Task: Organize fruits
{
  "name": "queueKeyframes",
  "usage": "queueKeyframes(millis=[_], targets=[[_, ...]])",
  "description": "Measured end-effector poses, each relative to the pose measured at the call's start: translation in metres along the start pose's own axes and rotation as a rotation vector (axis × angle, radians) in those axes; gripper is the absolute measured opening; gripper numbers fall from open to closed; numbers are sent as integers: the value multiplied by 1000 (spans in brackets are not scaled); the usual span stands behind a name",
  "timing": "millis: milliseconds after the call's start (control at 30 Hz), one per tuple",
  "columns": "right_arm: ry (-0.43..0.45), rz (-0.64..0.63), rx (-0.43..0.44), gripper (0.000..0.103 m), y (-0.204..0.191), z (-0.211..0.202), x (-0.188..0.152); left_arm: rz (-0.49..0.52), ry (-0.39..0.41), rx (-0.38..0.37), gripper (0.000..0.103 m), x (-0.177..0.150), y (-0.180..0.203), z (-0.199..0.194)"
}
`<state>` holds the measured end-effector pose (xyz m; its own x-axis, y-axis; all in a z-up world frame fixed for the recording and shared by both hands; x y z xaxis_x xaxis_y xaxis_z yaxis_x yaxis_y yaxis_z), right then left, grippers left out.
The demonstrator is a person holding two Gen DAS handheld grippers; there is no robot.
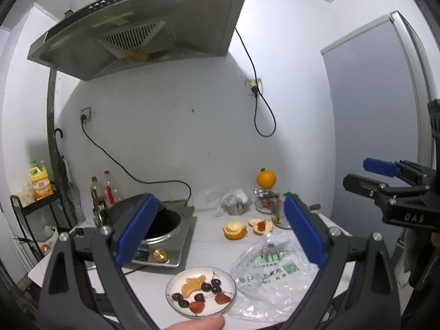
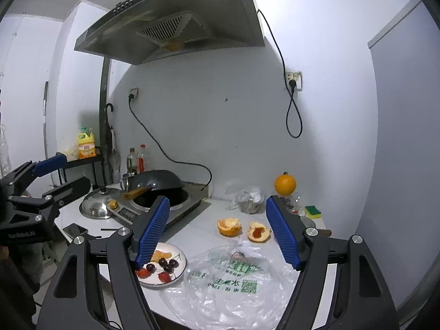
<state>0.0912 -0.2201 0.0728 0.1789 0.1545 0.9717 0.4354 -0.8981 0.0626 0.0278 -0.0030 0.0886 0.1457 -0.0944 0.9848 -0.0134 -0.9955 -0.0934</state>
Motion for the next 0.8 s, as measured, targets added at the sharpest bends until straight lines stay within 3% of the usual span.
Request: queueKeyframes(millis=[300,800], targets=[[16,-9,-12,76,-3,-2,10,-17,52,-3,95,17,1,-15],[12,-21,-8,76,-6,-1,9,-76,45,-12,96,12,-9,-14]])
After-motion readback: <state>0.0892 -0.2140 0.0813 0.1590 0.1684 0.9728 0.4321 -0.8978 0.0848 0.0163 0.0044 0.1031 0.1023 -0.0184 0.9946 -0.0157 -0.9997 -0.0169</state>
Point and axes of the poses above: each gripper's, at about its wrist camera, not at the fingertips, and z roughly the way its jaws point, y to its right, x to its top, the point moved 4 cm from there along z, roughly the way its jaws point, and after that the axes turned 3 degrees about -y, right-handed, at the moved point
